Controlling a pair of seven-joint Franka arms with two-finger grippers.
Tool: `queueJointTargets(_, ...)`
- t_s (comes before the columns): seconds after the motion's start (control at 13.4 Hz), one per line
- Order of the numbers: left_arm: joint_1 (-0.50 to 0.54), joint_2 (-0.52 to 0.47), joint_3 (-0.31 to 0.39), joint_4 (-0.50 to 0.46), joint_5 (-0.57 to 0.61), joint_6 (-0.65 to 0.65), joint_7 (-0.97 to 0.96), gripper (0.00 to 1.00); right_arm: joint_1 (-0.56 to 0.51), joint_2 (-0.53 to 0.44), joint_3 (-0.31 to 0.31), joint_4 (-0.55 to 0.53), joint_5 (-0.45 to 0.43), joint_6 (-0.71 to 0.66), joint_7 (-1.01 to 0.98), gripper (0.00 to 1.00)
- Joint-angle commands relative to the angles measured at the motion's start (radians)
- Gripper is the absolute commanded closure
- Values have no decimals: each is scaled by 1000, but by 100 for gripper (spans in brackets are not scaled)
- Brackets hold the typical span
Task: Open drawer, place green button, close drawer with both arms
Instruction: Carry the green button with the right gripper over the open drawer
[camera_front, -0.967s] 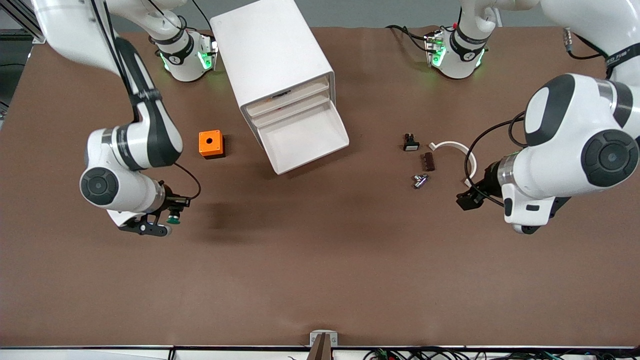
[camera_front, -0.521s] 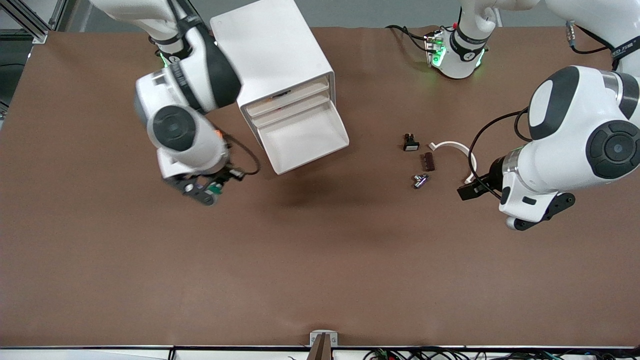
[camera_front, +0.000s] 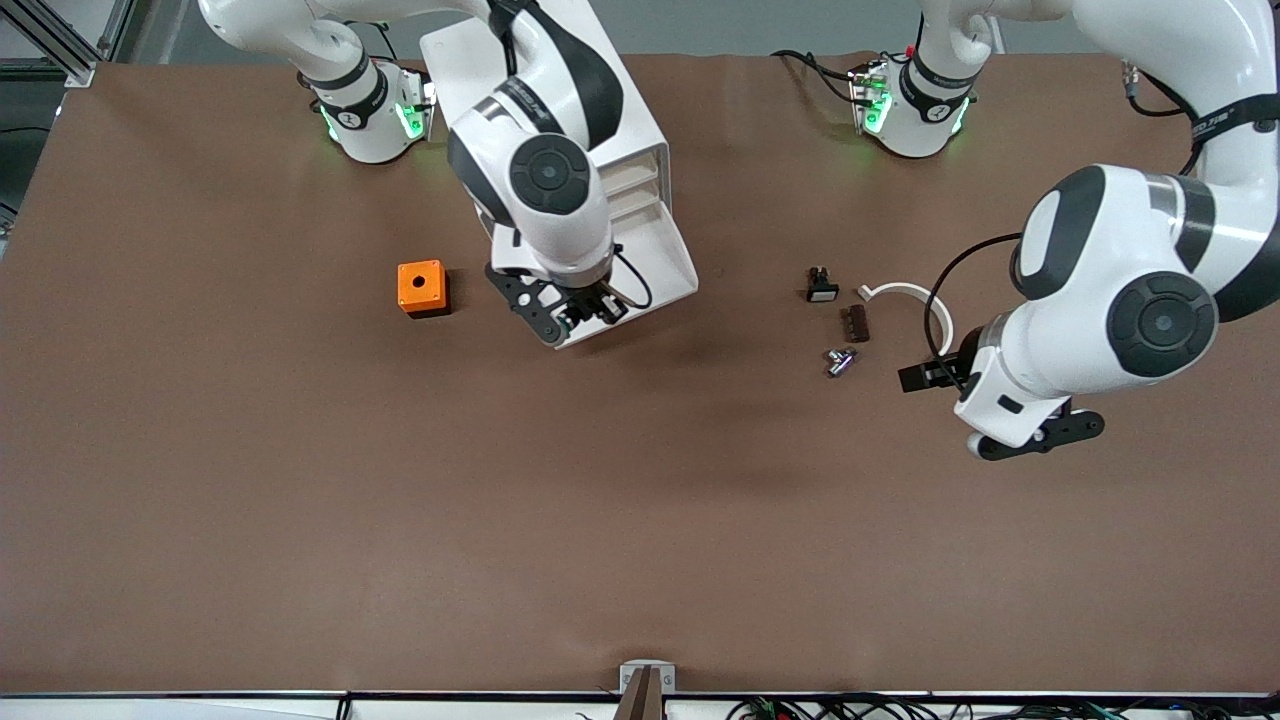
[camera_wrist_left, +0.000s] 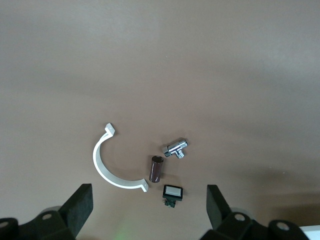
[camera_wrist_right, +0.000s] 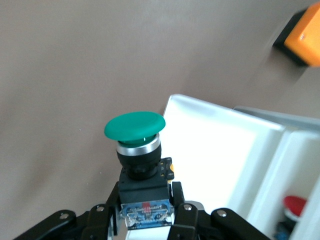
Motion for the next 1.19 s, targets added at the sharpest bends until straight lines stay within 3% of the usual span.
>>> queueJointTargets(0.0,-1,-96,-22,-186,16,134,23,0,18,17,-11,-66,41,75,25,90)
queueJointTargets(0.15,-2,-104,-46,-230,16,192,23,0,26,16,-11,-146,63,156,25,90)
queueJointTargets(0.45,-10,-93,-60,-228,22,200,24,0,43,16,-11,-230,133,272,24,90)
queueJointTargets(0.67,-15,-64,-100,-231,23,214,29,0,53,14,-10,-261,136,277,22,89)
queueJointTargets(0.89,-10,-73,-210,-211,15,219,15,0,59,8,-10,-282,144,276,22,89)
queueJointTargets(1.12,-5,-71,-217,-217,20,219,24,0,59,-10,-8,-316,144,271,19,89)
